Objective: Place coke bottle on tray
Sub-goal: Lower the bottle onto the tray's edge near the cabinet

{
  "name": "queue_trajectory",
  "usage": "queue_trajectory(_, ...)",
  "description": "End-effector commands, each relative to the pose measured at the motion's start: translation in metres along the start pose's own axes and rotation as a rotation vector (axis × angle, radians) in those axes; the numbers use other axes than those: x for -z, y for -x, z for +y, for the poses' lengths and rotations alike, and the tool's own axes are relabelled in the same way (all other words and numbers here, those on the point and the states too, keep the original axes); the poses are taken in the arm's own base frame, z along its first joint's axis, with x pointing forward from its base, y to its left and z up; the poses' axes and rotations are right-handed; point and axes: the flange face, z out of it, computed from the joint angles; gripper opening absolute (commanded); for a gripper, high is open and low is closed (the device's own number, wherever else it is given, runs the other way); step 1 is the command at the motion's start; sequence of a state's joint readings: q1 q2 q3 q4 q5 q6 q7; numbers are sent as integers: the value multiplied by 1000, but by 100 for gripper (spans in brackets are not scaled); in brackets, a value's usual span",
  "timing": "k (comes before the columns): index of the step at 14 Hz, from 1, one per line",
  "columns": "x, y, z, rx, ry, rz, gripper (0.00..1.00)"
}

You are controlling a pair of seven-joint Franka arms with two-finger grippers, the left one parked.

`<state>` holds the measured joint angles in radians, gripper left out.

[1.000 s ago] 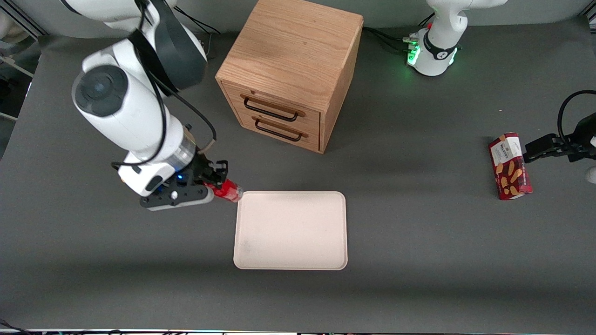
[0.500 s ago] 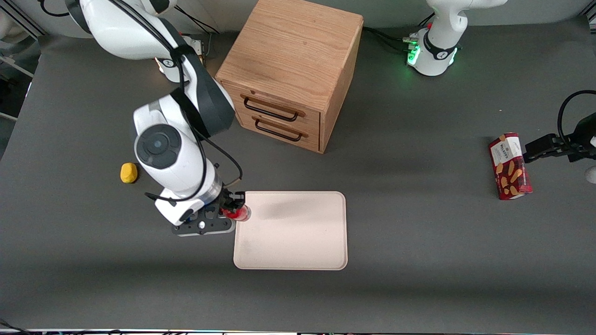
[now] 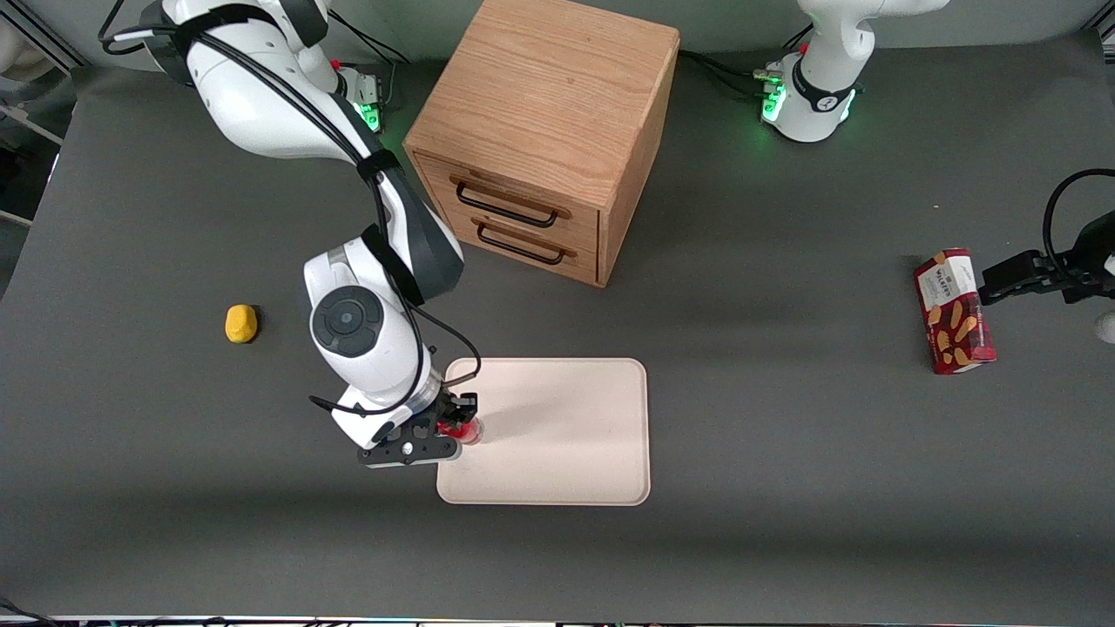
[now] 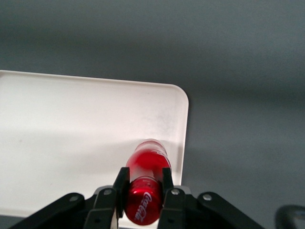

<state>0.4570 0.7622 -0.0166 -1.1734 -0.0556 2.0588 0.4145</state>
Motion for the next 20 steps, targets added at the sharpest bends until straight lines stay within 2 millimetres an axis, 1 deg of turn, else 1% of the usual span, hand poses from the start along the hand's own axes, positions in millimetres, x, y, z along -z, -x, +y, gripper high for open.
queue_trajectory(1, -7, 1, -2, -23, 60, 36, 0)
queue_trajectory(4, -14, 4, -1, -22, 67, 24, 0)
queue_trajectory(6, -14, 4, -1, -24, 66, 22, 0)
queue_trajectory(7, -14, 4, -1, -25, 65, 21, 13)
queue_trajectory(8, -14, 4, -1, -25, 65, 21, 24)
queue_trajectory(9, -14, 4, -1, -26, 64, 21, 40)
queue_trajectory(10, -14, 4, -1, -28, 63, 20, 52)
queue_trajectory(11, -14, 4, -1, -29, 61, 21, 75)
queue_trajectory(12, -13, 4, -2, -28, 59, 22, 91)
queue_trajectory(13, -13, 4, -1, -29, 60, 22, 100)
queue_trajectory(15, -8, 3, -2, -29, 57, 26, 100)
queue_trajectory(17, 4, 4, 0, -31, 68, 16, 100)
queue_trajectory(18, 15, 8, 2, -41, 80, -11, 100)
queue_trajectory(20, 48, 13, 7, -63, 98, -41, 100)
